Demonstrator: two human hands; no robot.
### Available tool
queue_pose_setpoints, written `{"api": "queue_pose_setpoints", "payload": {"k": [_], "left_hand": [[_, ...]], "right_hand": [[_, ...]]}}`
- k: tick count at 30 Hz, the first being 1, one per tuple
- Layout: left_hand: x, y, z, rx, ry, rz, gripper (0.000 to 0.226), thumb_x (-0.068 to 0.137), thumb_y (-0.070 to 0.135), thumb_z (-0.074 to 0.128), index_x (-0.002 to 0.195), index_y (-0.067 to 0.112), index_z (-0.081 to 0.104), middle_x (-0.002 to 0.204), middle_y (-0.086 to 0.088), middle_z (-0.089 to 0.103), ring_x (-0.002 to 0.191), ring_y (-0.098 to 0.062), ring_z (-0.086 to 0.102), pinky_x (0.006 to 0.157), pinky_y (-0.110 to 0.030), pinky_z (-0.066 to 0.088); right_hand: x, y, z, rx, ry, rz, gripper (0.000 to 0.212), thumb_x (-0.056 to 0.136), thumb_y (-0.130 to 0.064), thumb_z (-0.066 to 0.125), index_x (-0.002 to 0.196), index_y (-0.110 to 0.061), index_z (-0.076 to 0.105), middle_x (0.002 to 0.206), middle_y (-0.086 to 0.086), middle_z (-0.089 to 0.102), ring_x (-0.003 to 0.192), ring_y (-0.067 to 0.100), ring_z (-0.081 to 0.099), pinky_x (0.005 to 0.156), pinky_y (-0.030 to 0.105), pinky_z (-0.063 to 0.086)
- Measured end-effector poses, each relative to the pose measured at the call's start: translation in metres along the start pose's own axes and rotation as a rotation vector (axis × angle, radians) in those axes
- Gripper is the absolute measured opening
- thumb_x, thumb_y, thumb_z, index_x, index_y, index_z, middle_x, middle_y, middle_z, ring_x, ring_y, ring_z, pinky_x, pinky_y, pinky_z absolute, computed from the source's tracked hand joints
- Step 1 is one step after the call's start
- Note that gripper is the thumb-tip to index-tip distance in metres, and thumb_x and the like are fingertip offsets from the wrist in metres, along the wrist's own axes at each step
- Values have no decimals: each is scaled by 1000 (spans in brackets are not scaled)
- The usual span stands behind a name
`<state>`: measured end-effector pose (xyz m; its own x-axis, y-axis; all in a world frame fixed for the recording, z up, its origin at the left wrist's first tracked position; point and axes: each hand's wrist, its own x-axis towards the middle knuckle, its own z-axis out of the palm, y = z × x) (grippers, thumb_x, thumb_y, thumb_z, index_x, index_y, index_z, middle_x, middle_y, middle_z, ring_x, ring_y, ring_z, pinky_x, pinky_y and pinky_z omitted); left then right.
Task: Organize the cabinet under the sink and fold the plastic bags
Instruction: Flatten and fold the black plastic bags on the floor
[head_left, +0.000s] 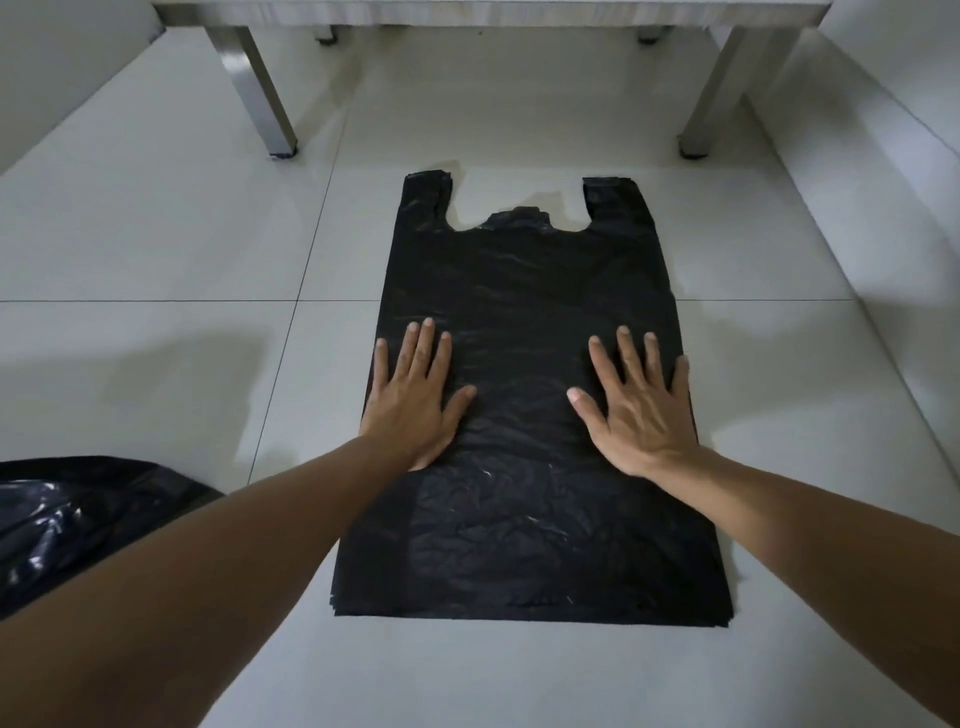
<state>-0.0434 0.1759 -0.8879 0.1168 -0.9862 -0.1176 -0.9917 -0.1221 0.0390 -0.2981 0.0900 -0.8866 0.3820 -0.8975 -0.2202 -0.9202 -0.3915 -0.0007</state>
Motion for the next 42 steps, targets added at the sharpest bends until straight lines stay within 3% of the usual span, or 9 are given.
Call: {"api": "queue_pose_setpoints", "payload": {"k": [4, 9, 12, 16, 21, 24, 28, 32, 42], "left_hand": [[-36, 4, 3, 93, -126, 237, 79, 90, 68, -3, 152, 21, -16, 159, -6, -26, 144, -23, -27, 118, -54, -9], [-45, -21, -22, 25, -212, 85, 82, 91, 70, 10, 154, 20, -11, 159, -6, -25, 147, -25, -21, 119, -53, -5], [-47, -43, -65, 13, -249, 36, 80, 93, 68, 23, 155, 19, 9, 163, -5, 2, 150, -25, 2, 120, -50, 4], [-64, -94, -121, -60, -281, -172, 60, 93, 53, 50, 141, 19, 45, 142, -4, 50, 130, -25, 46, 107, -40, 38], [-122, -168, -166, -86, -443, -353, 52, 80, 36, 77, 125, 17, 59, 114, 3, 60, 115, -22, 56, 97, -33, 43], [-159, -199, -170, -106, -527, -407, 64, 75, 33, 81, 130, 14, 56, 126, -3, 56, 119, -25, 54, 99, -32, 41], [-190, -229, -151, -81, -470, -466, 73, 76, 22, 81, 140, 16, 46, 140, -4, 46, 127, -26, 47, 103, -32, 40], [-204, -252, -122, 60, -312, -447, 61, 86, 20, 69, 142, 22, 45, 139, -2, 49, 125, -24, 48, 103, -38, 43], [-214, -274, -104, 109, -151, -467, 15, 90, 14, 59, 100, 22, 67, 104, -4, 64, 90, -22, 62, 79, -31, 50]], "right_hand": [[-44, -13, 6, -67, -86, -178, 82, 83, -73, -11, 154, -33, -15, 164, 4, -15, 151, 32, -9, 119, 60, 3], [-41, -34, -25, -68, -91, -175, 90, 79, -78, -9, 155, -29, -12, 165, 5, -11, 151, 32, -4, 119, 59, 6], [-34, -73, -63, 18, -82, -261, 86, 88, -76, 14, 156, -26, -3, 165, 3, 1, 151, 28, 8, 120, 52, 16], [-40, -148, -105, 207, -184, -377, 74, 95, -63, 41, 155, -25, 19, 160, -1, 26, 142, 22, 35, 112, 41, 36], [-65, -250, -118, 375, -329, -527, 59, 93, -43, 59, 145, -21, 41, 137, 0, 54, 120, 21, 56, 99, 33, 47], [-79, -296, -110, 430, -369, -549, 41, 89, -29, 66, 127, -14, 58, 124, 2, 62, 112, 22, 59, 96, 35, 51], [-87, -331, -81, 408, -326, -510, 34, 82, -9, 64, 115, 3, 63, 116, 21, 66, 109, 38, 63, 91, 47, 54], [-92, -341, -55, 233, -250, -617, 45, 87, -6, 63, 130, -17, 55, 125, 5, 52, 110, 29, 57, 88, 35, 50], [-80, -354, -26, 140, -41, -665, 21, 87, 0, 55, 96, -11, 70, 94, 1, 43, 102, 26, 54, 66, 29, 37]]}}
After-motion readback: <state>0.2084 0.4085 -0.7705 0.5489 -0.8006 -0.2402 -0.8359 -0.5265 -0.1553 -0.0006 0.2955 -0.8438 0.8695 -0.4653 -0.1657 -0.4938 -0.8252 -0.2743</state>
